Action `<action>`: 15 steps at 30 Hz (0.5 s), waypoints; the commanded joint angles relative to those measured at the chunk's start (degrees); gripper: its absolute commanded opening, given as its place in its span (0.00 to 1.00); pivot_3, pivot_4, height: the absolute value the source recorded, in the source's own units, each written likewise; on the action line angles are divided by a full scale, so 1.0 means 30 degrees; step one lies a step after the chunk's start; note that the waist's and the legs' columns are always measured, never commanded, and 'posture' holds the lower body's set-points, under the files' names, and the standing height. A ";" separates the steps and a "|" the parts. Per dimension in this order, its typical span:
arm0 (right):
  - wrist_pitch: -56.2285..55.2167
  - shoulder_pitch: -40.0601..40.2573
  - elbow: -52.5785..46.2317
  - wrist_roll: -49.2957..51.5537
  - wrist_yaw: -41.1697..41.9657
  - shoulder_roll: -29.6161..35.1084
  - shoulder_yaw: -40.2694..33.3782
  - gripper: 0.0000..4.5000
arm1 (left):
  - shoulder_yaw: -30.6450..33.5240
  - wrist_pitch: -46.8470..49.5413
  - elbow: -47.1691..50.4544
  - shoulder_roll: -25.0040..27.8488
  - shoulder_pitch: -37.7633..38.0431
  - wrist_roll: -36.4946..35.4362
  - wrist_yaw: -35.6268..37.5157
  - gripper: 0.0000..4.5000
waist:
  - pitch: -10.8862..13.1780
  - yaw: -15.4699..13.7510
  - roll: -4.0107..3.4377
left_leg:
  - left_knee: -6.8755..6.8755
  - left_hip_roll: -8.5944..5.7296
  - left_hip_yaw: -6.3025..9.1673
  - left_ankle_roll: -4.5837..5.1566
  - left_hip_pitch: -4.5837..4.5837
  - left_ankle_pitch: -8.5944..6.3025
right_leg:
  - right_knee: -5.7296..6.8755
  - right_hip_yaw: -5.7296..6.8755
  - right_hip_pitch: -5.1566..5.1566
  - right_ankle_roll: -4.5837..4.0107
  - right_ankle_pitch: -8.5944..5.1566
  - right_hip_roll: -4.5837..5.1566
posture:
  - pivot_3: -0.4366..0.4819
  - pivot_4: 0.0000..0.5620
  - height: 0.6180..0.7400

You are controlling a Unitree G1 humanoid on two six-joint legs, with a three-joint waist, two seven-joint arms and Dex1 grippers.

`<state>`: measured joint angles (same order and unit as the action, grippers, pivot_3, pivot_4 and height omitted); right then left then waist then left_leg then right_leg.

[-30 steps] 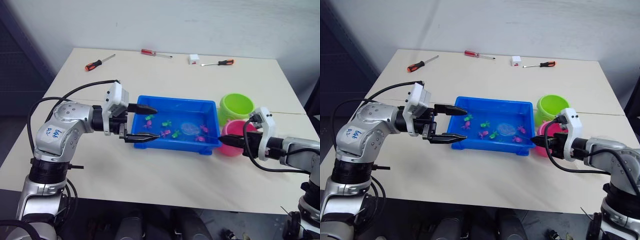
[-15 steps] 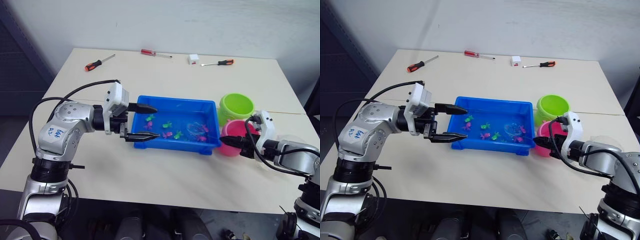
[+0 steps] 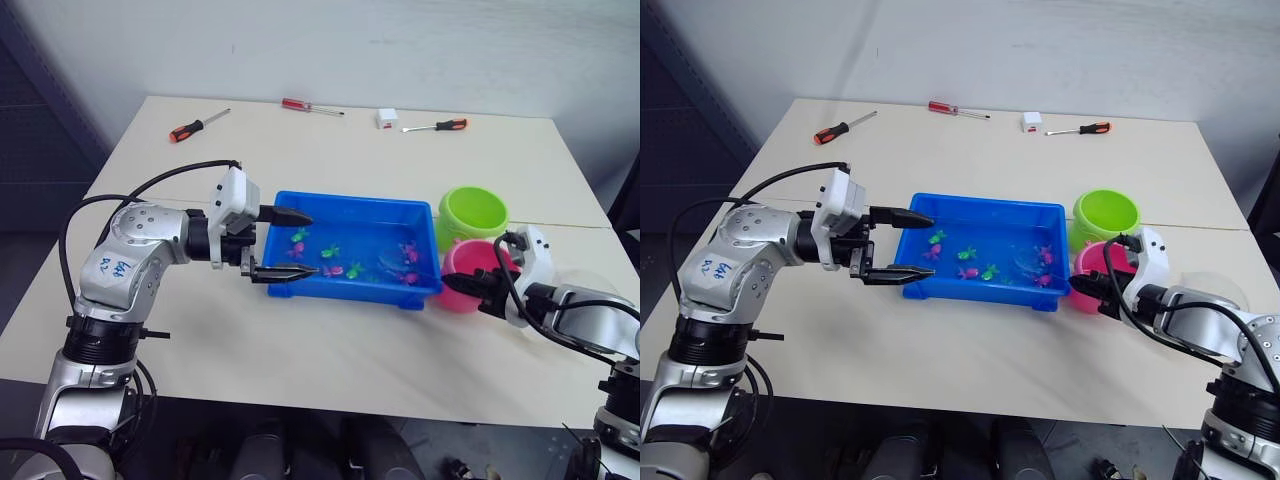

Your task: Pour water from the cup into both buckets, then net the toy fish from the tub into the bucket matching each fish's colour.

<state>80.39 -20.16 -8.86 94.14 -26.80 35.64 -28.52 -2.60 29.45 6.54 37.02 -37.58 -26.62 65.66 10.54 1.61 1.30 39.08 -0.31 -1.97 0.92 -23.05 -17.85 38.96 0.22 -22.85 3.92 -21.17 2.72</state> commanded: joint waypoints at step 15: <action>-0.6530 0.0628 -0.0237 0.4543 -0.4183 0.2144 0.4150 0.00 | 0.0068 -0.0335 0.0087 0.0097 -0.0319 0.0074 -0.0365 0.98 | 0.0000 -0.0011 0.0000 | 0.0000 0.0000 0.0004 0.0029 -0.0022 -0.0001 | -0.0053 0.0002 0.0013 0.0037 0.0020 0.0000 | 0.48 0.27 1.00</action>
<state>63.06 -18.15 -8.77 105.86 -37.67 41.25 -15.79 -2.85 29.28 6.10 37.02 -37.61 -26.55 64.66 10.54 1.58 1.30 39.09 -0.31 -1.96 1.02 -23.12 -17.85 38.79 0.23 -22.81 4.04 -21.10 2.72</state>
